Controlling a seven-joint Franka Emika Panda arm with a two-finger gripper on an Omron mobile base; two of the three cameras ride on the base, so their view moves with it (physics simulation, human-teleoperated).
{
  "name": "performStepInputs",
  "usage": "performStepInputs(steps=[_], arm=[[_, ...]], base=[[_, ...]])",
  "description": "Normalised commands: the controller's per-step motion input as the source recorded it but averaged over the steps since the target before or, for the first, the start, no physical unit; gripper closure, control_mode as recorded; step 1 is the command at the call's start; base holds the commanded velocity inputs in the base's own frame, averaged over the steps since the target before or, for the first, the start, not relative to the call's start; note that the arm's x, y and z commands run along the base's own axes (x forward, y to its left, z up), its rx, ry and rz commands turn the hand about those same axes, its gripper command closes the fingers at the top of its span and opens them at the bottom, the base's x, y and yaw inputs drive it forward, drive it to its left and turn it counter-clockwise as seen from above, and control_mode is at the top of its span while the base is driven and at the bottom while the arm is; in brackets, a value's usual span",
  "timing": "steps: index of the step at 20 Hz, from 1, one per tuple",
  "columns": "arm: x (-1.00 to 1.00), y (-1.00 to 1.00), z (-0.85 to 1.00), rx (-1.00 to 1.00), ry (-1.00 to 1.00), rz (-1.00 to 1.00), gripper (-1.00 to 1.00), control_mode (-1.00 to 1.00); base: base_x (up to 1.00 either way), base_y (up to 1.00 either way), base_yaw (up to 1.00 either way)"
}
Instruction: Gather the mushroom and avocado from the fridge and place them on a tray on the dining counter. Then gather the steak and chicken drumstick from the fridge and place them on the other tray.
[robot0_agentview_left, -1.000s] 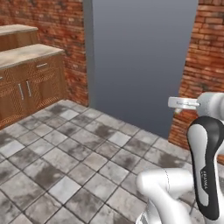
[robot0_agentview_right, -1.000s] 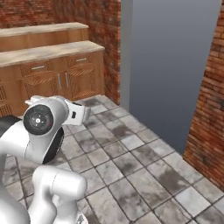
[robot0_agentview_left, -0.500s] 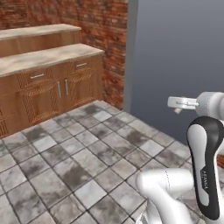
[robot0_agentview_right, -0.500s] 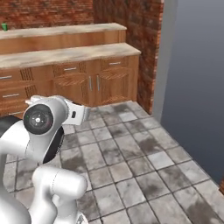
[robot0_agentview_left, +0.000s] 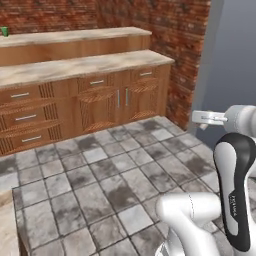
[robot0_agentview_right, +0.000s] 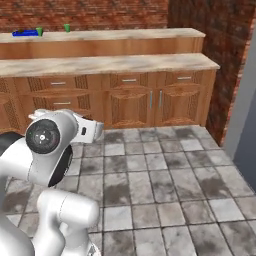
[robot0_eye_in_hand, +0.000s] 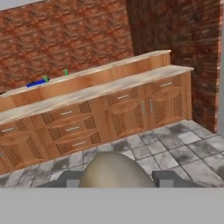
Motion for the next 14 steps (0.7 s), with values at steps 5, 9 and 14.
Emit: performStepInputs(steps=[5,9,14], arm=[[0.00,0.00,0.00,0.00,0.00,0.00,1.00,1.00],[0.00,0.00,0.00,0.00,0.00,0.00,1.00,1.00],[0.00,0.00,0.00,0.00,0.00,0.00,1.00,1.00]], base=[[0.84,0.01,0.41],[0.96,0.00,0.42],[0.82,0.00,0.47]])
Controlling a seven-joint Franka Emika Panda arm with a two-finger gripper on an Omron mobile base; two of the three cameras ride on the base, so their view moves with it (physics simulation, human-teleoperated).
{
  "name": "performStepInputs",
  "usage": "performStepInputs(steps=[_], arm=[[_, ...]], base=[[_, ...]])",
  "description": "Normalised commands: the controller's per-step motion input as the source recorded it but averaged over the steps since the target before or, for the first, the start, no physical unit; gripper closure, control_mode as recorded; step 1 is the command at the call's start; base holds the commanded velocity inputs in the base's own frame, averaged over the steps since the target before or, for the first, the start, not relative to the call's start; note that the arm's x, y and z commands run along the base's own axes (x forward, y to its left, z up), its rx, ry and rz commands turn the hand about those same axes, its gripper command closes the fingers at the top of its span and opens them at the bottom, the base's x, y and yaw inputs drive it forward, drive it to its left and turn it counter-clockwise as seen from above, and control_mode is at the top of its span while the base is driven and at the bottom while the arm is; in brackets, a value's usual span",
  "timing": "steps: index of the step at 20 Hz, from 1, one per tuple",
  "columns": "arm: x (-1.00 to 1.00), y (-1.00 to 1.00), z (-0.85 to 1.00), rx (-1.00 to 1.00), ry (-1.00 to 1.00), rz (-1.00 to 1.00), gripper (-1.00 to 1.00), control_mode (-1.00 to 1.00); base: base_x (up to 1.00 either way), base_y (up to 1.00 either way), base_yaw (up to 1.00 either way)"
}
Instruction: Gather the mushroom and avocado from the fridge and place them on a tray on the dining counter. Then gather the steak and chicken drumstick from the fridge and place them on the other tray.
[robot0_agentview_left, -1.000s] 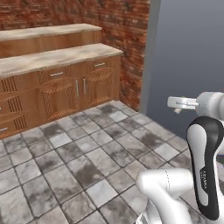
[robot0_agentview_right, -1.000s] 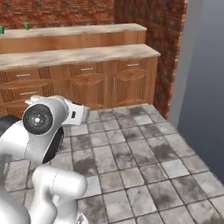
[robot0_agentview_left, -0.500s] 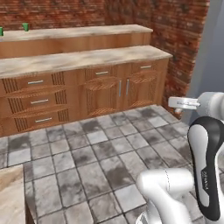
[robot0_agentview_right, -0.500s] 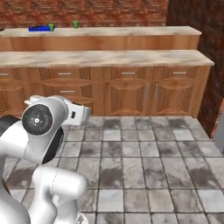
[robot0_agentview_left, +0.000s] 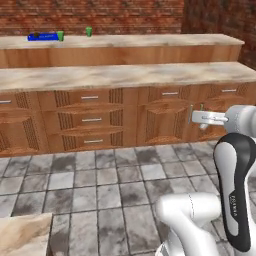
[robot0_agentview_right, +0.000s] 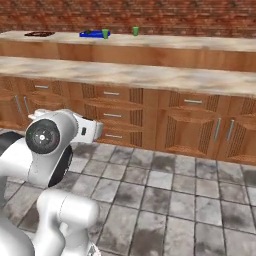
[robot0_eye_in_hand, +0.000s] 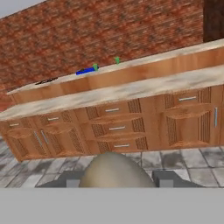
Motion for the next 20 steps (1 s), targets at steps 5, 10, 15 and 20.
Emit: performStepInputs(steps=[5,10,15,20], arm=[[0.00,0.00,0.00,0.00,0.00,0.00,1.00,1.00],[0.00,0.00,0.00,0.00,0.00,0.00,1.00,1.00],[0.00,0.00,0.00,0.00,0.00,0.00,1.00,1.00],[0.00,0.00,0.00,0.00,0.00,0.00,1.00,1.00]], base=[[0.81,-0.01,0.49],[0.85,-0.13,0.52],[0.86,-0.18,0.53],[0.82,-0.15,0.53]])
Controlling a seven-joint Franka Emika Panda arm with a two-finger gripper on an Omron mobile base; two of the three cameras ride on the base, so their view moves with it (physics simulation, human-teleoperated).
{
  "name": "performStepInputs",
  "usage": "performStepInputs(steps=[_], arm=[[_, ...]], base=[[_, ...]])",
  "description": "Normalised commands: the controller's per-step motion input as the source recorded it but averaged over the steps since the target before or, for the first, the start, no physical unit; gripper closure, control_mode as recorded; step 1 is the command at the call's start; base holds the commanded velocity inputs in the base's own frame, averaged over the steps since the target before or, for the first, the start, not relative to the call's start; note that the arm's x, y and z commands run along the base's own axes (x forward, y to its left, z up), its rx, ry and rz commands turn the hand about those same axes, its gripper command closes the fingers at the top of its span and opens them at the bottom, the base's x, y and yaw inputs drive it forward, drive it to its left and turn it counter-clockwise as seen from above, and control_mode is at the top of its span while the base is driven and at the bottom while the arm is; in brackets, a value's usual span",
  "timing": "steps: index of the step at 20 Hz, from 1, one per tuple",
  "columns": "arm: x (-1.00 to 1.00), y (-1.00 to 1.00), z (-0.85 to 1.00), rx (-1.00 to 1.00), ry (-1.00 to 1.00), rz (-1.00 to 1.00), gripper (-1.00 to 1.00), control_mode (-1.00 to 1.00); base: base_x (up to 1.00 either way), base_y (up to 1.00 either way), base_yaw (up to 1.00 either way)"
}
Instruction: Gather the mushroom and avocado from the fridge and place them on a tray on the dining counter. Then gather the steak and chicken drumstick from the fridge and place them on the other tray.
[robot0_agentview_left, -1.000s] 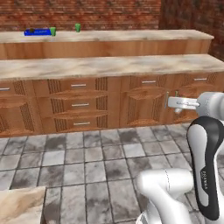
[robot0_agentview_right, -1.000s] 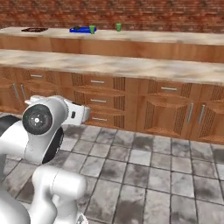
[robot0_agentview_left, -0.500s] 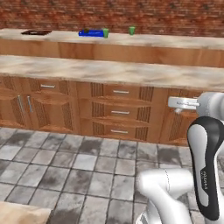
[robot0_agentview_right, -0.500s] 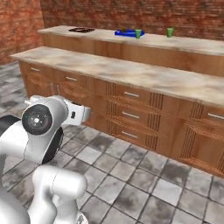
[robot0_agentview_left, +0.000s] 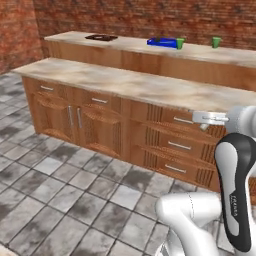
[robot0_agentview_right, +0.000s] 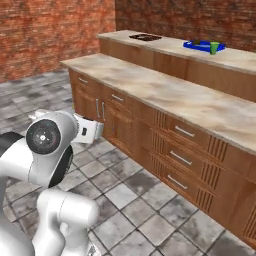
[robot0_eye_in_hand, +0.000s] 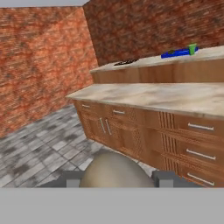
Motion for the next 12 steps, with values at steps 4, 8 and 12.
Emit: performStepInputs(steps=[4,8,12], arm=[[0.00,0.00,0.00,0.00,0.00,0.00,1.00,1.00],[0.00,0.00,0.00,0.00,0.00,0.00,1.00,1.00],[0.00,0.00,0.00,0.00,0.00,0.00,1.00,1.00]], base=[[0.82,-0.08,0.51],[0.82,0.00,0.47],[0.95,0.00,0.39]])
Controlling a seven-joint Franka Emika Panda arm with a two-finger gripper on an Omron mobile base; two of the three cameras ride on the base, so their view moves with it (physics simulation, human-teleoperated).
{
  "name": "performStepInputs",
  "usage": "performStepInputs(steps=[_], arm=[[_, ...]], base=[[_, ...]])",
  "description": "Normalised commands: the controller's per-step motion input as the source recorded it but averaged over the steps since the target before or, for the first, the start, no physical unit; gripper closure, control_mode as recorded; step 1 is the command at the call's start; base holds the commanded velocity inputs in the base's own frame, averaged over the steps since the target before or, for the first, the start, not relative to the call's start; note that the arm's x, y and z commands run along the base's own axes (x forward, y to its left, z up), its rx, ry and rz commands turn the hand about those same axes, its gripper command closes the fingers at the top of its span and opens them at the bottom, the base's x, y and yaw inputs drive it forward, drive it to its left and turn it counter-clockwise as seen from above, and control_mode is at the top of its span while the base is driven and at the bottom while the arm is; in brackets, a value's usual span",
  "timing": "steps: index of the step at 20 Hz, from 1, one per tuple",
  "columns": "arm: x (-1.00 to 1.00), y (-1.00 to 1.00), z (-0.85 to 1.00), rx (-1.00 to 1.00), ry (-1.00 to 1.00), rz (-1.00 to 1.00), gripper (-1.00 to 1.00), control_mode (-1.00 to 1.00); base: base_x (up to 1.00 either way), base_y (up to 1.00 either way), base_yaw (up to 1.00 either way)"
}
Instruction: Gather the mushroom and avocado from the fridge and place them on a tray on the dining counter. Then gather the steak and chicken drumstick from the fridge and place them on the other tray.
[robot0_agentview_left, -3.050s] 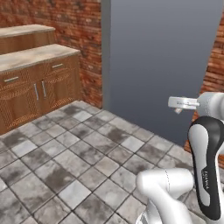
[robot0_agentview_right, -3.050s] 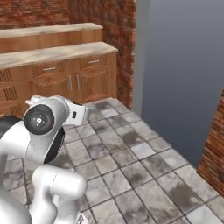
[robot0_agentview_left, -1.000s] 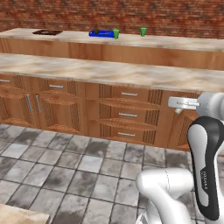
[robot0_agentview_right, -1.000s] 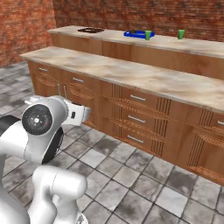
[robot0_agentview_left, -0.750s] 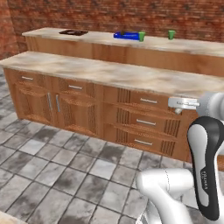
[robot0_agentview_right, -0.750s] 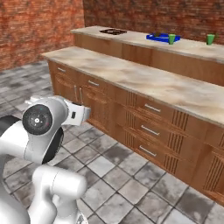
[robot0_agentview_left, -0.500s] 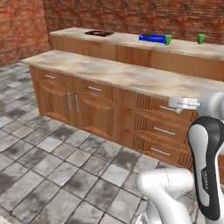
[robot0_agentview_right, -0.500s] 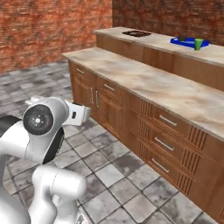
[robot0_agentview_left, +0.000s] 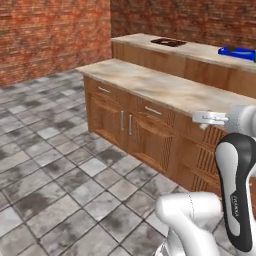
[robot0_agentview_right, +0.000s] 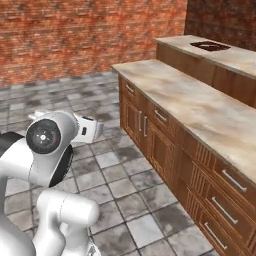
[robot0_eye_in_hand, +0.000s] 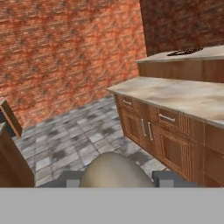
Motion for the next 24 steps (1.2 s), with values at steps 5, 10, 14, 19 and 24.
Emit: performStepInputs(steps=[5,10,14,19,24], arm=[[0.00,0.00,0.00,0.00,0.00,0.00,1.00,1.00],[0.00,0.00,0.00,0.00,0.00,0.00,1.00,1.00],[0.00,0.00,0.00,0.00,0.00,0.00,1.00,1.00],[0.00,0.00,0.00,0.00,0.00,0.00,1.00,1.00],[0.00,0.00,0.00,0.00,0.00,0.00,1.00,1.00]], base=[[1.00,0.00,0.28],[1.00,0.01,0.24],[1.00,0.24,0.15],[1.00,0.66,0.01],[1.00,0.77,0.00]])
